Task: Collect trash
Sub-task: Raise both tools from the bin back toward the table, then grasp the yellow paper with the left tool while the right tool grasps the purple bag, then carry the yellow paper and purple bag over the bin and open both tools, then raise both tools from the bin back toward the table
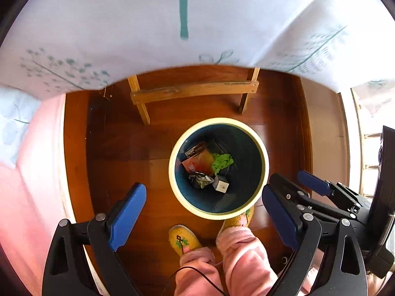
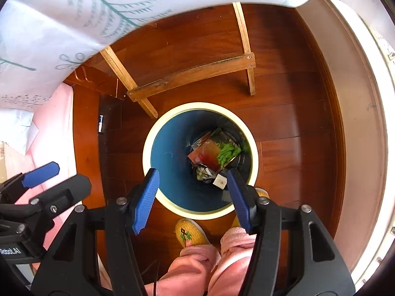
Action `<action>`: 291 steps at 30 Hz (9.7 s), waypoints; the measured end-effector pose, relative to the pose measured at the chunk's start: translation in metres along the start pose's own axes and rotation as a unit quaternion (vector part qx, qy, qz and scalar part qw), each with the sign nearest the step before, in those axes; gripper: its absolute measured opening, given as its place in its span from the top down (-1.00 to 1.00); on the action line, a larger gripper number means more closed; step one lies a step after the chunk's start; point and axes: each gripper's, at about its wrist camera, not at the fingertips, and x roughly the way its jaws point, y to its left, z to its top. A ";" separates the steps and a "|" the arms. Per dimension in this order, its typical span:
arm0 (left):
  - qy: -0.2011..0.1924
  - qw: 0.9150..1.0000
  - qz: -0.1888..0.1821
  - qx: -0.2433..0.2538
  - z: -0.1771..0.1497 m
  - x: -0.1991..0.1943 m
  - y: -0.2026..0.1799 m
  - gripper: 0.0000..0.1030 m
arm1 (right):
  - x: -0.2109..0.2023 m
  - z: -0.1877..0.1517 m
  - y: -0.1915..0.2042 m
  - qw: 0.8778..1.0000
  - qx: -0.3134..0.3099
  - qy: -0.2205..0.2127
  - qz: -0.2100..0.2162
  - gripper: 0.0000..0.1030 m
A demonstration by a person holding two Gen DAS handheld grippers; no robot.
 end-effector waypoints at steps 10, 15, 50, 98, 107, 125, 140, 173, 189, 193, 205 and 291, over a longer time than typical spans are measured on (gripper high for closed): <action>-0.025 1.000 0.004 0.010 0.008 -0.121 -0.002 -0.87 | -0.104 -0.006 0.042 0.999 -0.017 -0.026 -0.008 -0.05; -0.072 0.997 0.004 0.026 0.003 -0.211 -0.003 -0.87 | -0.179 -0.012 0.064 0.998 -0.014 -0.055 -0.003 -0.05; -0.322 0.944 -0.023 0.063 0.035 -0.545 0.037 -0.87 | -0.480 0.019 0.184 0.951 -0.085 -0.296 -0.038 -0.05; -0.067 0.992 0.109 -0.013 0.527 -0.225 -0.097 0.48 | -0.234 0.592 -0.006 0.990 0.029 -0.082 0.109 -0.48; -0.098 0.989 0.106 0.025 0.511 -0.246 -0.113 0.81 | -0.235 0.584 0.003 0.985 0.024 -0.095 0.140 0.50; -0.206 0.975 0.079 0.034 0.397 -0.392 -0.135 0.81 | -0.356 0.467 0.032 0.972 -0.037 -0.174 0.151 0.60; -0.275 0.958 0.061 0.056 0.236 -0.473 -0.100 0.81 | -0.440 0.291 0.097 0.965 -0.092 -0.233 0.084 0.60; -0.223 0.972 0.002 0.072 -0.046 -0.447 0.019 0.81 | -0.431 -0.077 0.175 0.975 -0.076 -0.208 0.005 0.60; -0.018 1.000 0.001 -0.004 -0.022 -0.143 -0.003 0.81 | -0.163 -0.046 0.058 0.999 -0.040 -0.007 0.007 0.60; 0.000 1.000 0.000 -0.017 -0.017 -0.061 -0.003 0.81 | -0.090 -0.051 0.027 0.999 -0.029 0.020 0.006 0.60; 0.030 1.000 0.008 -0.002 -0.003 0.083 0.005 0.74 | 0.047 -0.046 -0.019 0.998 -0.023 0.051 0.003 0.60; -0.354 0.935 -0.024 0.024 -0.040 -0.555 0.048 -0.60 | -0.489 -0.002 0.189 0.956 -0.088 -0.280 0.007 -0.05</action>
